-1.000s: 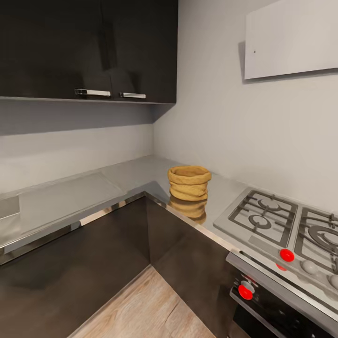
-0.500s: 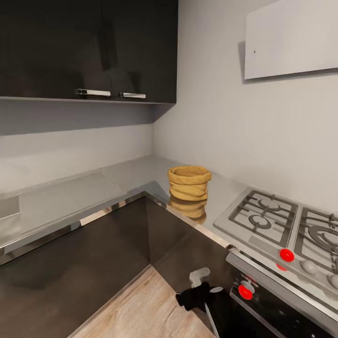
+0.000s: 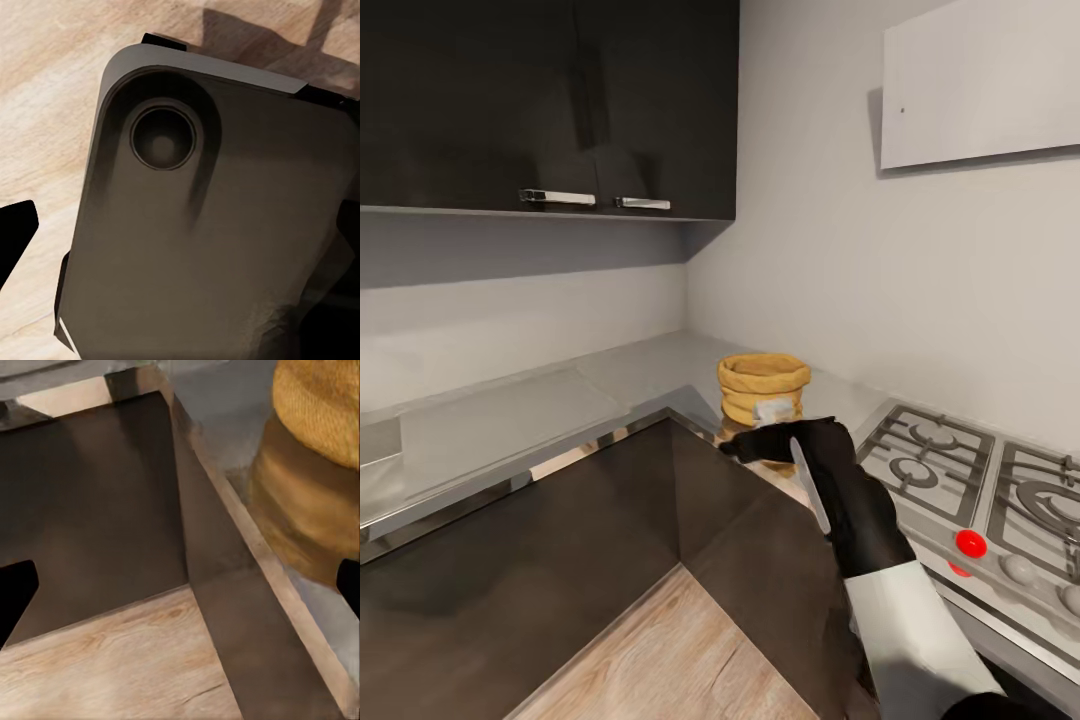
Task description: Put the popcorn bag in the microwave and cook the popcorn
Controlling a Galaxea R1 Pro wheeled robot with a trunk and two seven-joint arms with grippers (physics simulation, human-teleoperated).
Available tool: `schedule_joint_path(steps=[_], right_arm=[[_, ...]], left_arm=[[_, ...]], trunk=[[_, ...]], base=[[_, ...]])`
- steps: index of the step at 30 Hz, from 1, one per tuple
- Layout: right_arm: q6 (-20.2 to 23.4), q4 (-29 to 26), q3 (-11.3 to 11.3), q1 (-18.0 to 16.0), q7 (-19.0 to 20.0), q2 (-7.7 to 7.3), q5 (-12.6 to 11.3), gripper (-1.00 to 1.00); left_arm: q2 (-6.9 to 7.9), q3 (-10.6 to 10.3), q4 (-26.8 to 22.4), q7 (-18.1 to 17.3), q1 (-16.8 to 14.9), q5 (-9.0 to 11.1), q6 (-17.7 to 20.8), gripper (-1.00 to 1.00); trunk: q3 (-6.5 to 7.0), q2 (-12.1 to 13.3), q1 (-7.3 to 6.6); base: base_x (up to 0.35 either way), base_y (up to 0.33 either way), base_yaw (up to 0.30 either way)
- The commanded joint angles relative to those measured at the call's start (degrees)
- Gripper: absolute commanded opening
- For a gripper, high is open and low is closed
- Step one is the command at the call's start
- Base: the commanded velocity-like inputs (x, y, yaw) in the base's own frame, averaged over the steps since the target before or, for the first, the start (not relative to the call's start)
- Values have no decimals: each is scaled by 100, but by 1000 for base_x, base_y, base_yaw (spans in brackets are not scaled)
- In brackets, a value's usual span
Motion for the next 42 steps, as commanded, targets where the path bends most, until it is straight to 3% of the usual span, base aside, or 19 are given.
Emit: schedule_joint_path(steps=[1,5,9,13,16,17,18,19,25,27,28,31,42], right_arm=[[20,298,-15,-344,46,2,55,100],[20,1170,-43,-1289,28,2,58,100],[20,1926,-132,-2167,-245,2,59,100],[20,2908,-551,-3064,-1127,2,59,100],[20,3156,-787,-3385,-1672,2,70,100],[20,3210,-862,-3490,-2058,2,78,100],[20,3230,-914,-3564,-2663,2,77,100],[20,3200,-923,-3575,-2796,2,77,100],[20,3145,-1000,-3579,-2842,2,80,100],[20,3148,-1352,-3579,-2846,2,97,100],[20,3161,-1682,-3579,-2880,2,118,100],[20,3189,-1837,-3579,-3085,2,124,100],[20,3210,-1840,-3579,-3472,2,129,100]], left_arm=[[2,3,-1,-25,-1,35,-7,100],[2,3,-1,-25,-1,35,-7,100],[2,0,-1,-25,-1,36,-7,100],[2,-3,-1,-25,-1,37,-7,100],[2,1,-1,-25,-1,37,-7,100],[2,2,-1,-25,-1,37,-7,100],[2,3,-1,-25,-1,37,-7,100],[2,3,-1,-25,-1,37,-7,100],[4,-2,-8,-25,-1,41,-7,100],[3,2,-9,-25,-1,44,-7,100],[3,3,-10,-25,-1,45,-7,100],[2,3,-10,-25,-1,48,-7,100],[2,-6,-2,-25,-1,48,-2,100]], trunk=[[-6,-3,0],[-6,-3,0],[-6,-3,0],[-6,-3,0],[-6,-3,0],[-6,-3,0],[-6,-3,0],[-6,-3,0],[-6,-3,0],[-6,-3,0],[-6,-3,0],[-6,-3,0],[-6,-3,0]], base=[[0,0,0],[0,0,0],[0,0,0],[0,0,0],[0,0,0],[0,0,0],[0,0,0],[0,0,0],[0,0,0],[0,0,0],[0,0,0],[0,0,0],[172,0,0]])
